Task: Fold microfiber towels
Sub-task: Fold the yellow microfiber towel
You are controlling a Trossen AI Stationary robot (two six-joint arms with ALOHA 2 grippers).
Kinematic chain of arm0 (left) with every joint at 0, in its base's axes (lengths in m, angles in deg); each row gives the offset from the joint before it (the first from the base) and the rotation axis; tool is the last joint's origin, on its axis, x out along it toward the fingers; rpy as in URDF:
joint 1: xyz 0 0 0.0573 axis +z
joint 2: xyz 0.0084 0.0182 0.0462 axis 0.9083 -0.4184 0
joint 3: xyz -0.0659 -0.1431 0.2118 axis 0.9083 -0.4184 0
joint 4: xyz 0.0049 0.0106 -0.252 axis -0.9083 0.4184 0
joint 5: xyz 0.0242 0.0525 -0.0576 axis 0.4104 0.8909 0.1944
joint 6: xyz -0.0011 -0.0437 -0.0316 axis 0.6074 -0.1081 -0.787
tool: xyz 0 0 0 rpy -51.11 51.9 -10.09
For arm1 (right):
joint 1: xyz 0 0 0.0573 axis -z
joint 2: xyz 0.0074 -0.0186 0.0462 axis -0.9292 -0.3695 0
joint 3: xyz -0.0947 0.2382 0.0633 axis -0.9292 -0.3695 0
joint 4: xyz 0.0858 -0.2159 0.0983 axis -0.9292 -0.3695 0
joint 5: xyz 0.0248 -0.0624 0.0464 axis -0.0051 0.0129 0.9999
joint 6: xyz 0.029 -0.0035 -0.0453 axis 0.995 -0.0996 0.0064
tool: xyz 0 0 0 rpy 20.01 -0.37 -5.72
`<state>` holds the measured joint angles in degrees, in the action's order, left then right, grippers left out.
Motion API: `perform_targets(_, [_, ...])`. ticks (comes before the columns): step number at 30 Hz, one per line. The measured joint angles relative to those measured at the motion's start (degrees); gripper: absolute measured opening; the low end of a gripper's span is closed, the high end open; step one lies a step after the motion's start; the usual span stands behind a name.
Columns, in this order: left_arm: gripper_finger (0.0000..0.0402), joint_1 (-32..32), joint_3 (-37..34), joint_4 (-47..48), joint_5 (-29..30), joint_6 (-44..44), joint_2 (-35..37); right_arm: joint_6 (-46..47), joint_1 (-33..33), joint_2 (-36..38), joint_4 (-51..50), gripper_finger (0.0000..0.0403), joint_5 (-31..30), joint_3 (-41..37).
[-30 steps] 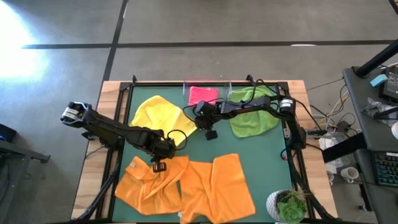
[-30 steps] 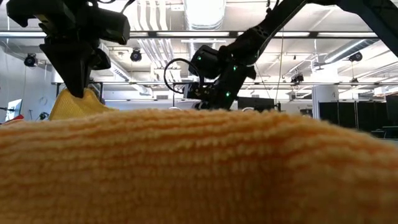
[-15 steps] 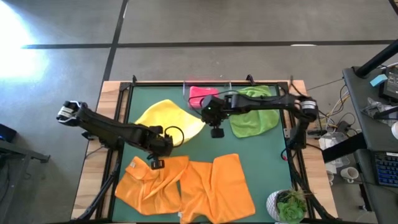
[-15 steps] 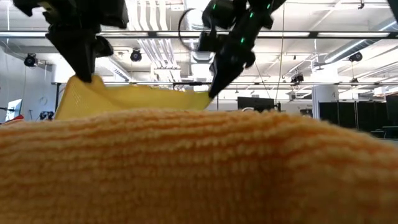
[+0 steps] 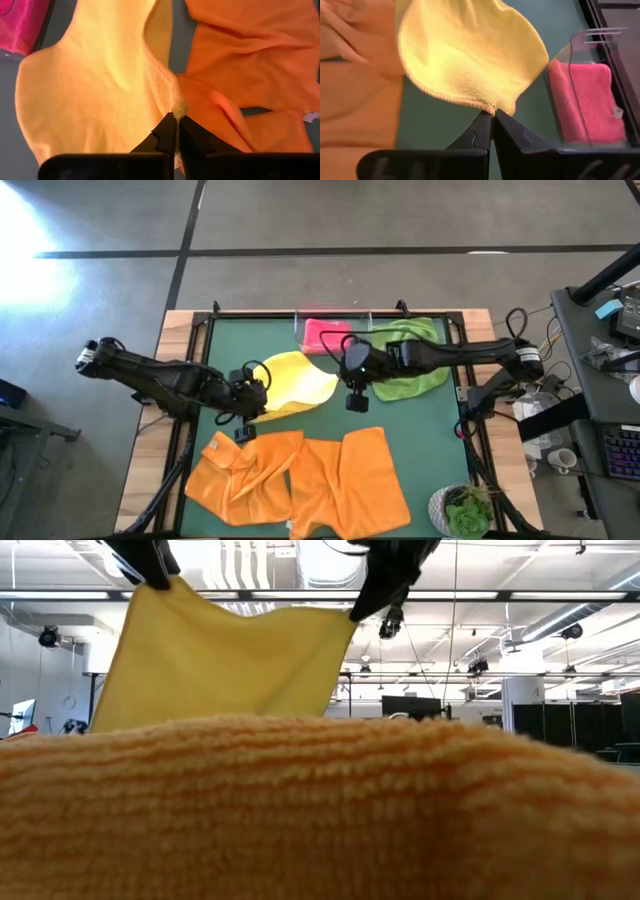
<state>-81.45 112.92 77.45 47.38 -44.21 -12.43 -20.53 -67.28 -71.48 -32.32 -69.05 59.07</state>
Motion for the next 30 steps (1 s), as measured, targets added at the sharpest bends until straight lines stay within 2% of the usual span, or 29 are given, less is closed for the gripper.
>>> perform_targets(5, [0.0,-0.02,0.01,1.02,-0.34,0.32,2.61,4.92,-3.66,0.27,-0.41,0.0008,-2.95,0.19])
perform_targets(10, [0.0,-0.02,0.02,1.23,-0.36,0.63,5.89,8.39,-6.99,0.16,-3.47,0.0008,-7.81,3.84])
perform_targets(18, [0.0,-0.02,0.04,-0.47,0.43,8.17,9.68,12.09,-11.6,0.16,-6.68,0.0008,-15.03,11.77])
perform_targets(25, [0.0,0.06,4.81,-0.6,5.7,19.79,9.04,15.34,-15.75,0.05,-8.81,0.0008,-20.43,16.8])
perform_targets(30, [0.0,0.07,9.86,-0.61,11.88,27.17,7.91,19.05,-18.27,-0.01,-12.2,0.0008,-23.03,20.27])
